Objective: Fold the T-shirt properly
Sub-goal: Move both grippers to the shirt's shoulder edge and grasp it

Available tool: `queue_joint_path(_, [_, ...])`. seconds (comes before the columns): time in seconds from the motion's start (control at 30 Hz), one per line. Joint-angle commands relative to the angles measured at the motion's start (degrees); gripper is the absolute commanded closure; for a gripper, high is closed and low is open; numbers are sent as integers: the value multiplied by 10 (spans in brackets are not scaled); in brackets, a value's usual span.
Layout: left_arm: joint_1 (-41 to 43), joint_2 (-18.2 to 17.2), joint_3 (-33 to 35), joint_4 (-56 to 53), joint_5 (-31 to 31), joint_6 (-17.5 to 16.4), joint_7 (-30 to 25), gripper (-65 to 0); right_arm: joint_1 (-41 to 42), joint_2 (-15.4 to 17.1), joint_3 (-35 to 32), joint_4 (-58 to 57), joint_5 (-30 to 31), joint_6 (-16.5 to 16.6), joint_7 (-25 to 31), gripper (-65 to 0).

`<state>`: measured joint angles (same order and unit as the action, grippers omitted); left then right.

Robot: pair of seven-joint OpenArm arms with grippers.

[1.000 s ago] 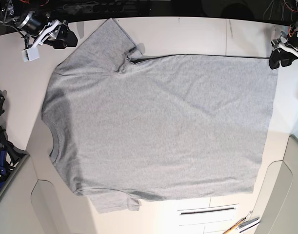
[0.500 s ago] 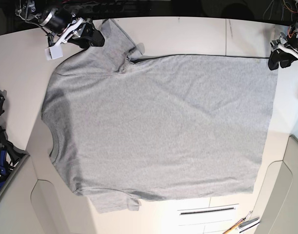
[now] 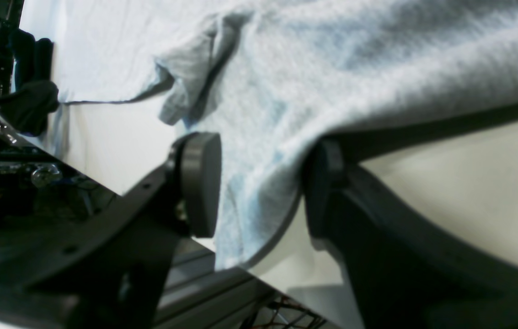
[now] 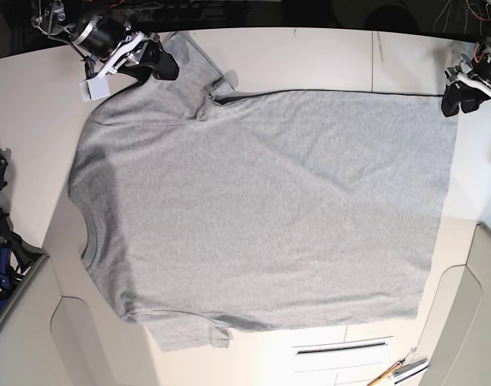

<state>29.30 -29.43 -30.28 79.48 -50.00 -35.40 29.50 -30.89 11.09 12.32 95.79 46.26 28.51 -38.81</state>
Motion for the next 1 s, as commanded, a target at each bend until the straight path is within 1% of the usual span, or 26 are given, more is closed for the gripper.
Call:
queue_joint_path(0.0, [0,-9,8,1,1,-4,5,-422,-2,3,1,6,-4,-2,-2,-289])
queue_joint_path(0.2, [1,-9,52,0,1,-4,3,-422,-2,1,1,6,-5,0,-2,-289])
queue_joint_path(0.3, [1,-9,53,0,1,-3,3,-421,-2,0,1,6,-4,9,-2,-289])
queue_joint_path(0.43, [1,-9,53,0,1,-2,3,-418,-1,-5,1,6,-4,9,13,-287])
queue_joint_path(0.47, [1,-9,53,0,1,-2,3,-417,0,-7,1,6,-4,9,18,-273])
queue_joint_path(0.5, [0,-9,53,0,1,-2,3,-398,1,-8,1,6,-5,9,22,-243])
queue_joint_path(0.53, [0,-9,53,0,1,-2,3,-348,5,-8,1,6,-5,9,23,-199])
queue_joint_path(0.63, [0,-9,53,0,2,-2,2,-107,12,-8,1,6,-14,9,24,-34])
queue_joint_path(0.67, [1,-9,53,0,2,-2,1,-42,17,-8,1,6,-15,9,23,0])
queue_joint_path(0.7, [0,-9,53,0,2,-2,-1,0,20,-8,1,6,-20,9,23,0])
queue_joint_path(0.77, [0,-9,53,0,1,-7,-2,0,20,-8,1,6,-26,9,23,0])
queue_joint_path(0.83, [-2,-9,53,0,1,-37,-3,0,20,-8,1,6,-28,19,23,0])
queue_joint_path(0.87, [-3,-9,53,0,1,-46,-3,0,20,-8,1,7,-27,29,23,0])
queue_joint_path(0.9, [-6,-9,53,0,1,-46,-3,0,19,-8,1,8,-23,37,19,0])
queue_joint_path(0.97, [-8,-10,50,2,0,-46,-6,0,19,-8,1,12,-12,39,6,0])
